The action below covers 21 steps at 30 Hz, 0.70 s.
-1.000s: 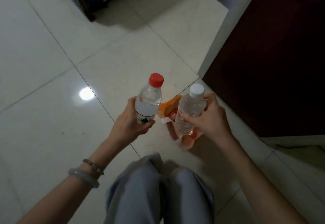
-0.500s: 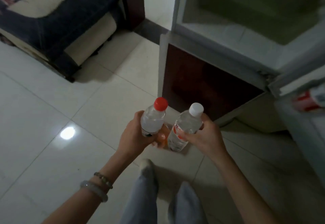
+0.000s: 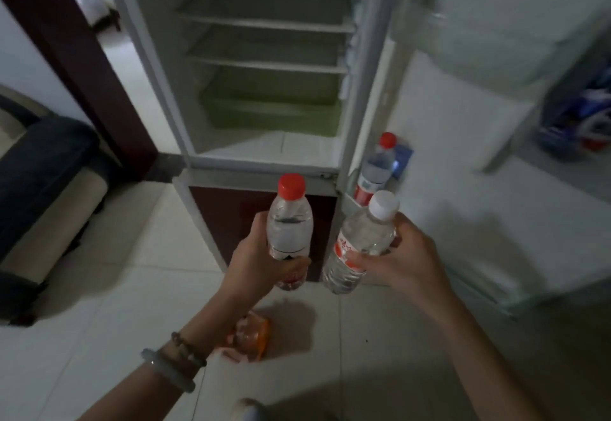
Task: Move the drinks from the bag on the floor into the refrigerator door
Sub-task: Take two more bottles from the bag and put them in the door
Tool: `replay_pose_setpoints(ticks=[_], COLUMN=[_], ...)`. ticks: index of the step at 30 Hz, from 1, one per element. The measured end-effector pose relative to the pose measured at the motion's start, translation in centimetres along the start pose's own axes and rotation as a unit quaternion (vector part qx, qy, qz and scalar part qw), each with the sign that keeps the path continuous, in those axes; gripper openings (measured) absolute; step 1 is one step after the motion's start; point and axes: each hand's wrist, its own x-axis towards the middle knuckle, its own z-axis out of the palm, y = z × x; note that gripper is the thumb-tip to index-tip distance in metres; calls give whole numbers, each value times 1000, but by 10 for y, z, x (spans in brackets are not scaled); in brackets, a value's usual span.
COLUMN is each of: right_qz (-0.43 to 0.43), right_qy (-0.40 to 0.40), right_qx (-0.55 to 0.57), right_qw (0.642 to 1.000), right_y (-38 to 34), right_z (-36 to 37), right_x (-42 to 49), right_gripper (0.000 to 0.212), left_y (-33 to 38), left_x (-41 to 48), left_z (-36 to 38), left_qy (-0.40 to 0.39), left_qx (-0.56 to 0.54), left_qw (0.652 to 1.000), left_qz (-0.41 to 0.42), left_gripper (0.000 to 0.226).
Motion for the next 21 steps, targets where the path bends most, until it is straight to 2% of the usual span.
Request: replay_pose_setpoints(ticks=[5, 11, 15, 21], right_qz=[-9, -13, -13, 22], right_qy=[96, 194, 235, 248], right_qx=[-35, -41, -39, -26], right_qw=[995, 980, 971, 968], right_y=[10, 27, 41, 51], right_z=[-63, -100, -99, -87], right_x=[-13, -2, 20, 58], right_gripper=[67, 71, 68, 65], left_y=[50, 81, 88, 82], left_x=[27, 66, 100, 145], left_z=[56, 105, 128, 151], left_qy=[-38, -87, -109, -134], left_qx=[-58, -83, -81, -43], left_qw=[996, 986, 980, 974], left_qz=[59, 117, 142, 180], left_gripper=[64, 67, 66, 66])
